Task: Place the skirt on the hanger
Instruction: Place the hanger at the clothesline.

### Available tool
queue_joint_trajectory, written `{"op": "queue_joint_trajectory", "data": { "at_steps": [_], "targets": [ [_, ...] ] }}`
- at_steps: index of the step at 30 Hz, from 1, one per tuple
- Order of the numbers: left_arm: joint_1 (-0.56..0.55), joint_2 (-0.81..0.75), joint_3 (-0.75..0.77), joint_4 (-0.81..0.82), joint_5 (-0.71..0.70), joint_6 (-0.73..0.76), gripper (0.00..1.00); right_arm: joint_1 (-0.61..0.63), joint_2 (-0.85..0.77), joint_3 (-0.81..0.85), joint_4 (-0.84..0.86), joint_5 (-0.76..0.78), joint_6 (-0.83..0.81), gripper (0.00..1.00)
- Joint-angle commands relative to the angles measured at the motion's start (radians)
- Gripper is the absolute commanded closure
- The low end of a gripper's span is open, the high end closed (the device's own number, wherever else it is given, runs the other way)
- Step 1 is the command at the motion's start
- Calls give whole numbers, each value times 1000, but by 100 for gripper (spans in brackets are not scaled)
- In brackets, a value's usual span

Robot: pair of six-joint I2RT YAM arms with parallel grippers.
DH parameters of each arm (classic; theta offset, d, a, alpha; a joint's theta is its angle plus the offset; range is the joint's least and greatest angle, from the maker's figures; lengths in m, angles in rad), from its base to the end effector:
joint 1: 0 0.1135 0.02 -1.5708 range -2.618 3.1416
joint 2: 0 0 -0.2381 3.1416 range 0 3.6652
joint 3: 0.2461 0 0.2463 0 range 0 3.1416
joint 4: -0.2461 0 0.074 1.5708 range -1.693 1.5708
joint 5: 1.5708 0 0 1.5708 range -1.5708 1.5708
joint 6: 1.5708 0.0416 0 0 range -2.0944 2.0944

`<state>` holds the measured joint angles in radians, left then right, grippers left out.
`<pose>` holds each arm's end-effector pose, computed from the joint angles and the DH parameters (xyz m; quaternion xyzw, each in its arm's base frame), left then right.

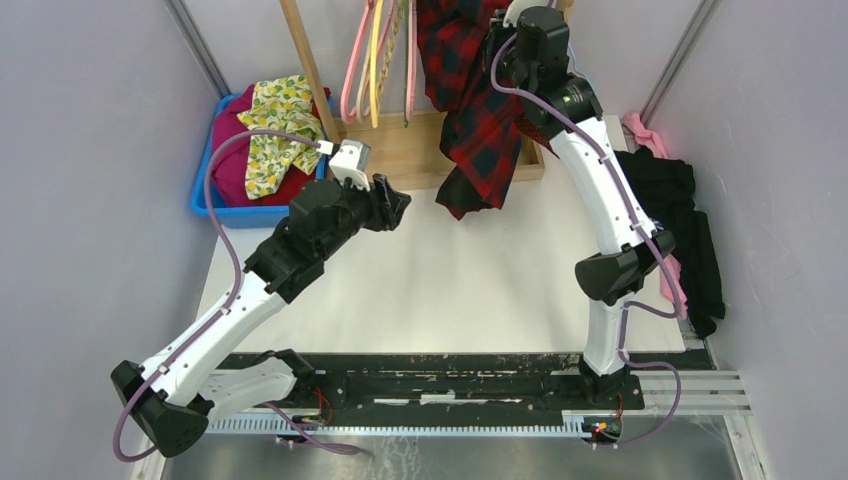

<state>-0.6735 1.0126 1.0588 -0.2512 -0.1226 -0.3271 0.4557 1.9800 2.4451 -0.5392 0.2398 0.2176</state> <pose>0.1928 -0.1474 0.3630 0.0954 0.7694 -0.2604 0.5755 0.3774 0.1740 0.4842 -0.0056 0.7321 0.1404 0.6666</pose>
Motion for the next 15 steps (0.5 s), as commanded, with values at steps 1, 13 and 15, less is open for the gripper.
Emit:
{"op": "queue_joint_trajectory", "data": {
  "at_steps": [1, 13, 15],
  "targets": [
    [5, -1, -5, 60, 20, -49, 41, -16, -23, -24, 179, -25, 24, 99],
    [5, -6, -19, 72, 33, -66, 41, -21, -171, -274, 218, -44, 39, 73],
    [5, -8, -23, 74, 35, -69, 41, -24, -203, -316, 220, -51, 42, 68]
  ]
}}
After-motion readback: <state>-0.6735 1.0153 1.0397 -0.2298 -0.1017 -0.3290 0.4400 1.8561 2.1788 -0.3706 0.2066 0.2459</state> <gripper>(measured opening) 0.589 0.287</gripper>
